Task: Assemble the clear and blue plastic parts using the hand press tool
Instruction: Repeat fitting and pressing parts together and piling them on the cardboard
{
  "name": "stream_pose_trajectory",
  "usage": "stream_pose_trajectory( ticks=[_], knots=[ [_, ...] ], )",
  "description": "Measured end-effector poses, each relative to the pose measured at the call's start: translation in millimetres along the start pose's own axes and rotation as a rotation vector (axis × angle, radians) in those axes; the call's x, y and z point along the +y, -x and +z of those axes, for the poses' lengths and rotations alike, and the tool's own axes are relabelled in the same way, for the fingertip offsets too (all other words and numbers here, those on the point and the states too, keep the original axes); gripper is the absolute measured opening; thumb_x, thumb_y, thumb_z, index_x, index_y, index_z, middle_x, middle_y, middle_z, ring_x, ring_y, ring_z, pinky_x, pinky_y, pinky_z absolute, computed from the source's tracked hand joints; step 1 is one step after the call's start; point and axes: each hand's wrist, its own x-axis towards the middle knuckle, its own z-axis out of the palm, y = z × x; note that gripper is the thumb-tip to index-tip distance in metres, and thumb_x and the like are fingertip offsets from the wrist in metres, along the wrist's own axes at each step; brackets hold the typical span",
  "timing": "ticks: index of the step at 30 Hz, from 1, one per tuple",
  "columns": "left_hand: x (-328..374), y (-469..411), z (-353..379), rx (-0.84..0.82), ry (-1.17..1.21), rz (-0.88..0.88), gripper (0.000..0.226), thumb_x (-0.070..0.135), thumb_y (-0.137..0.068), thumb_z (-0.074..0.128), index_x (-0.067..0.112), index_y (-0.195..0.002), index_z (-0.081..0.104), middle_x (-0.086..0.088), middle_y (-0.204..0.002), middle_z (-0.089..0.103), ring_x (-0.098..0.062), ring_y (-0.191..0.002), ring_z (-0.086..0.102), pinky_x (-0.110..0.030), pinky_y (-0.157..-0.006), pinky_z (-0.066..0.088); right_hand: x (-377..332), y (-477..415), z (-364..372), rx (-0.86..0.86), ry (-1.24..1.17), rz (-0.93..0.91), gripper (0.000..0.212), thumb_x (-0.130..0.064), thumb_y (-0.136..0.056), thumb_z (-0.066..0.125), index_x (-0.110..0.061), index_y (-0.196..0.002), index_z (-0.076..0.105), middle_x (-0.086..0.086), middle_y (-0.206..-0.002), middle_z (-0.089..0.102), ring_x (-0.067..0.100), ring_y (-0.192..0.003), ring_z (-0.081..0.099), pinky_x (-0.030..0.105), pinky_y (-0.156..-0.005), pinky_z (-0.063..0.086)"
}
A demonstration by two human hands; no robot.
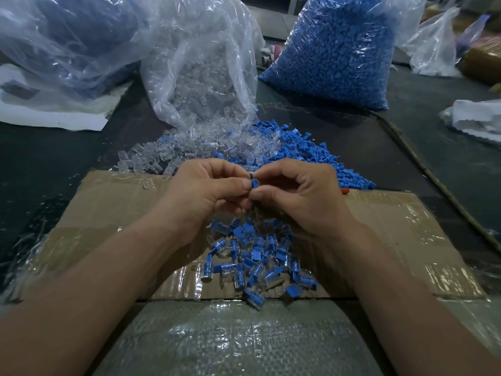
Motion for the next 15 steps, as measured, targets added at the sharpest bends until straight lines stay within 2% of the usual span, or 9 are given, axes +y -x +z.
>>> stream_pose_trajectory(
  ticks=[5,10,13,15],
  knots=[
    [2,-3,-4,0.077,0.058,0.018,0.010,0.005,-0.061,0.063,0.007,-0.071,0.061,-0.005,-0.056,0.065,-0.010,-0.049,0.062,-0.015,-0.041,0.047,12,-4,-28,-0.033,0.208,0.284,0.020,-0.030,-0.073,0.073,-0.041,-0.079,0.057,-0.024,-0.079,0.059,-0.010,-0.081,0.057,0.002,-0.068,0.042],
    [2,-4,-7,0.139,0.059,0.077,0.012,-0.005,-0.077,0.058,0.007,-0.074,0.059,-0.003,-0.056,0.064,-0.010,-0.049,0.061,-0.016,-0.044,0.049,25,-1,-58,-0.296,0.360,0.500,0.030,-0.036,-0.072,0.073,-0.043,-0.094,0.053,-0.032,-0.090,0.046,-0.017,-0.082,0.041,0.005,-0.065,0.026],
    [3,-4,-7,0.146,0.065,0.096,0.012,-0.005,-0.077,0.057,0.007,-0.074,0.059,-0.002,-0.056,0.064,-0.010,-0.049,0.061,-0.017,-0.046,0.049,26,0,-63,-0.427,0.318,0.590,0.036,-0.035,-0.072,0.073,-0.044,-0.100,0.052,-0.025,-0.099,0.048,-0.006,-0.090,0.045,0.011,-0.068,0.029],
    [2,-5,-7,0.147,0.065,0.097,0.012,-0.005,-0.077,0.057,0.006,-0.074,0.059,-0.002,-0.056,0.064,-0.010,-0.049,0.061,-0.017,-0.046,0.050,26,1,-64,-0.463,0.308,0.603,0.043,-0.038,-0.069,0.075,-0.044,-0.104,0.050,-0.024,-0.102,0.048,-0.005,-0.092,0.045,0.013,-0.069,0.031]
  ],
)
